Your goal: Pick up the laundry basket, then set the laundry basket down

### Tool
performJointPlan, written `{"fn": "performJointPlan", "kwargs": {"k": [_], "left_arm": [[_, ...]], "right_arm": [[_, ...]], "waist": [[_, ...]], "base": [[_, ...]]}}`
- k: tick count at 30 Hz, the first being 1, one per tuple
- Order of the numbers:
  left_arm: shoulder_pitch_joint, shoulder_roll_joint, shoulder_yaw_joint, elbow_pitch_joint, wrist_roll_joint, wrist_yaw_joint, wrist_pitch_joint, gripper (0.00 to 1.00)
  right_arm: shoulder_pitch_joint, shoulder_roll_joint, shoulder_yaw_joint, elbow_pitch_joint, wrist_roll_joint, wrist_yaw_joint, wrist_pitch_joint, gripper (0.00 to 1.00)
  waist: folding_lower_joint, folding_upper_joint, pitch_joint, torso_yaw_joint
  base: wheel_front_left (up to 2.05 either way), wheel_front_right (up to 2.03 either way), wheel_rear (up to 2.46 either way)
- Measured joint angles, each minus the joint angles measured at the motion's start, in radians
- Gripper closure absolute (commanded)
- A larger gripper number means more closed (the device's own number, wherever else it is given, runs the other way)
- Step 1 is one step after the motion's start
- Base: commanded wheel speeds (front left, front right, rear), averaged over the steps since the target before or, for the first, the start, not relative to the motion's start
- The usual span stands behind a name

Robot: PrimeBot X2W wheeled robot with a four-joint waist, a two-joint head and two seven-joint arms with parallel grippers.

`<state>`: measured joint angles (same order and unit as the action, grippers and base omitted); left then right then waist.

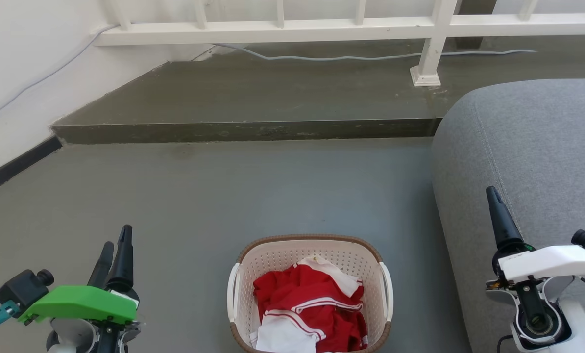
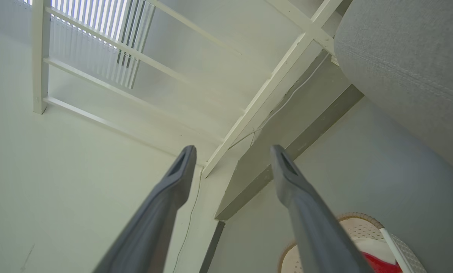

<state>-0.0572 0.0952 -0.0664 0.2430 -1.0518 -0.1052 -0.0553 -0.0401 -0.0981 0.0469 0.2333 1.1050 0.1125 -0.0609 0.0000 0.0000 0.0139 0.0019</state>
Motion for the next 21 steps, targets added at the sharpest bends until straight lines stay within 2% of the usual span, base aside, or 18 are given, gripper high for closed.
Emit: {"fn": "performJointPlan", "kwargs": {"k": [11,21], "left_arm": [[0.000,-0.003,-0.032,-0.011,0.163,0.018,-0.040,0.00],[-0.011,-0.011,-0.041,-0.025,0.296,0.019,-0.074,0.00]], "right_arm": [[-0.003,0.002,0.033,-0.008,-0.181,-0.035,-0.037,0.00],[-0.004,0.004,0.060,-0.015,-0.331,-0.047,-0.072,0.00]], "waist": [[0.0000,0.0000,0.003,0.005],[0.0000,0.0000,0.004,0.008]], "base": [[0.00,0.00,0.00],[0.00,0.00,0.00]]}}
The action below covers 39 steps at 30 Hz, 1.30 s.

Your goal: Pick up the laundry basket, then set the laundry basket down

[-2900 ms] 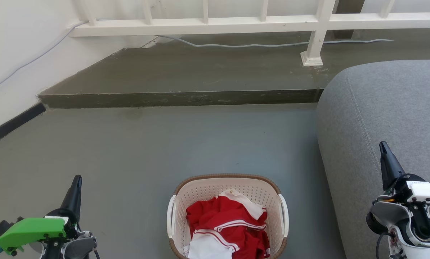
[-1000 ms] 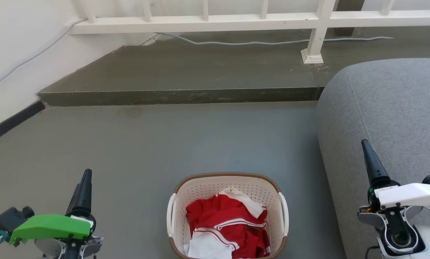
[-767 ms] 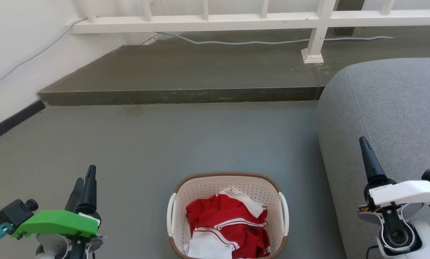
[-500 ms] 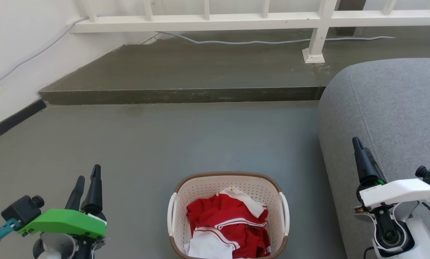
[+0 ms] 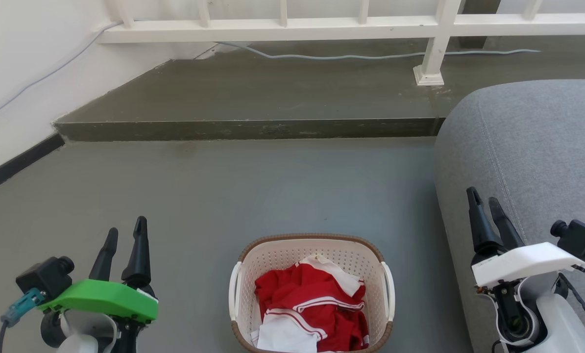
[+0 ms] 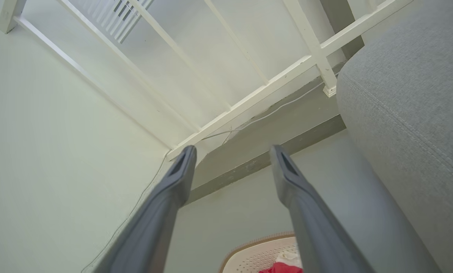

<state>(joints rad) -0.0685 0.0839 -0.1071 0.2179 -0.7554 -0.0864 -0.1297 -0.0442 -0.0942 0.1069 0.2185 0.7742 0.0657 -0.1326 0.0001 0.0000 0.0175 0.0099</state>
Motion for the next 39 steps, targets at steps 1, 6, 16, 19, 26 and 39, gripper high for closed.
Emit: {"fn": "performJointPlan", "kwargs": {"k": [1,6,16,19,26,39], "left_arm": [[0.000,0.000,0.000,0.000,0.000,0.000,0.000,0.00],[0.000,-0.003,-0.005,-0.001,0.068,0.000,-0.020,0.00],[-0.003,-0.005,-0.013,-0.007,0.205,0.000,-0.054,0.00],[-0.003,-0.006,-0.013,-0.011,0.255,0.000,-0.069,0.00],[-0.004,-0.009,-0.016,-0.020,0.354,-0.001,-0.093,0.00],[-0.022,-0.015,-0.018,-0.029,0.469,-0.011,-0.122,0.00]], "right_arm": [[0.000,0.000,0.000,0.000,0.000,0.000,0.000,0.00],[-0.001,0.002,0.013,-0.002,-0.069,-0.005,-0.018,0.00],[-0.005,0.002,0.030,-0.003,-0.215,-0.006,-0.050,0.00],[-0.006,0.002,0.035,-0.003,-0.268,-0.007,-0.064,0.00],[-0.009,0.003,0.042,-0.003,-0.366,-0.008,-0.088,0.00],[-0.014,0.009,0.049,-0.005,-0.484,-0.015,-0.119,0.00]], "waist": [[0.0000,0.0000,0.000,0.000],[0.0000,0.0000,0.000,0.001],[0.0000,0.0000,0.001,0.002],[0.0000,0.0000,0.001,0.002],[0.0000,0.0000,0.003,0.001],[0.0000,0.0000,0.011,0.000]], "base": [[0.00,0.00,0.00],[0.00,0.00,0.00],[0.00,0.00,0.00],[0.00,0.00,0.00],[0.00,0.00,0.00],[0.00,0.00,0.00]]}}
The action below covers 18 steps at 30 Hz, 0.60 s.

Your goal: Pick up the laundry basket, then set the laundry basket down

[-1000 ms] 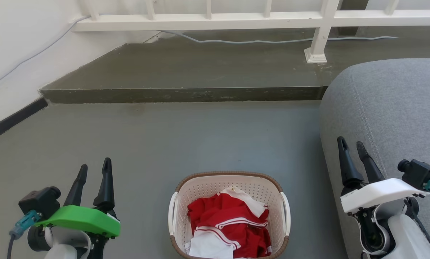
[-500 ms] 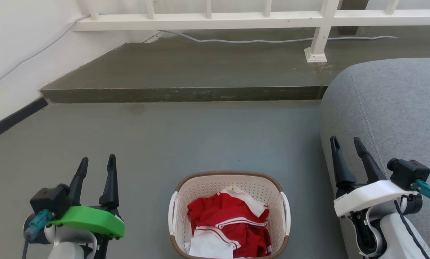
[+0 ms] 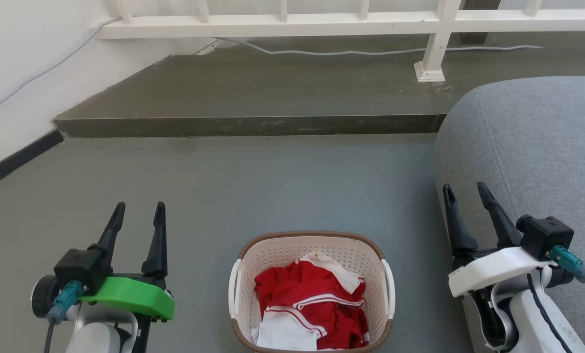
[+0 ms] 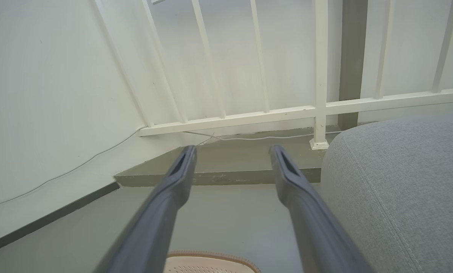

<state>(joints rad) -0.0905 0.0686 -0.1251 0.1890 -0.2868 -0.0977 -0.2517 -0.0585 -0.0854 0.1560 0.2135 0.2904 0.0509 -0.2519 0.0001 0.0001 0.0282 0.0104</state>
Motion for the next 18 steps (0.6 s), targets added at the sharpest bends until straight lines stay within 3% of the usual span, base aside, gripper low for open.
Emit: {"fn": "performJointPlan", "kwargs": {"k": [18], "left_arm": [[-0.001,-0.014,0.022,0.003,0.003,-0.012,0.000,0.00]], "right_arm": [[-0.001,0.015,-0.025,0.006,-0.012,0.001,0.000,0.00]], "waist": [[0.0000,0.0000,0.004,-0.001]], "base": [[0.00,0.00,0.00]]}}
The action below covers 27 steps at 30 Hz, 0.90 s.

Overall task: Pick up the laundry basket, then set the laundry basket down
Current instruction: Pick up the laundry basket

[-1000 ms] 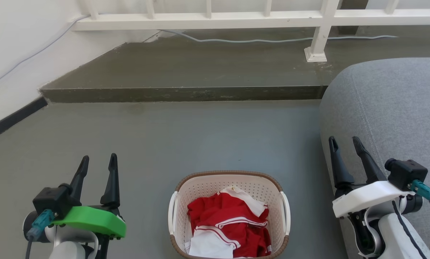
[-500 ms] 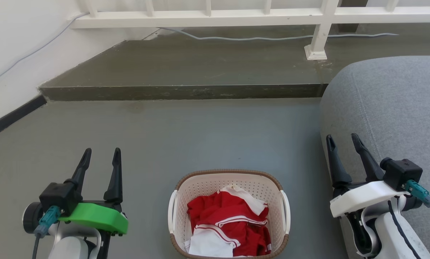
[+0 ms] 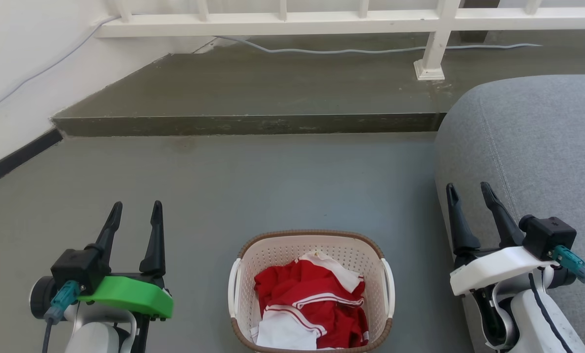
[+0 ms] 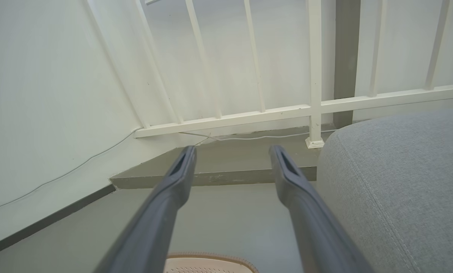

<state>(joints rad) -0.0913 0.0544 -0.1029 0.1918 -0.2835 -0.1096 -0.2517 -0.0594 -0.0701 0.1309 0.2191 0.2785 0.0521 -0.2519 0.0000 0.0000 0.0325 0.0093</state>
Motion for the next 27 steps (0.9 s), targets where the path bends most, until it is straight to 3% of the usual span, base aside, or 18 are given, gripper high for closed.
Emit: {"fn": "performJointPlan", "kwargs": {"k": [14,27], "left_arm": [[0.000,-0.004,0.010,-0.006,0.006,-0.006,0.000,0.00],[-0.045,-0.004,0.011,-0.016,0.005,-0.013,0.000,0.00]], "right_arm": [[-0.001,0.006,-0.017,0.005,-0.025,0.000,0.000,0.00],[-0.028,0.012,-0.026,0.016,-0.024,-0.002,0.000,0.00]], "waist": [[0.0000,0.0000,0.037,-0.015],[0.0000,0.0000,0.167,-0.029]], "base": [[0.00,0.00,0.00],[0.00,0.00,0.00]]}}
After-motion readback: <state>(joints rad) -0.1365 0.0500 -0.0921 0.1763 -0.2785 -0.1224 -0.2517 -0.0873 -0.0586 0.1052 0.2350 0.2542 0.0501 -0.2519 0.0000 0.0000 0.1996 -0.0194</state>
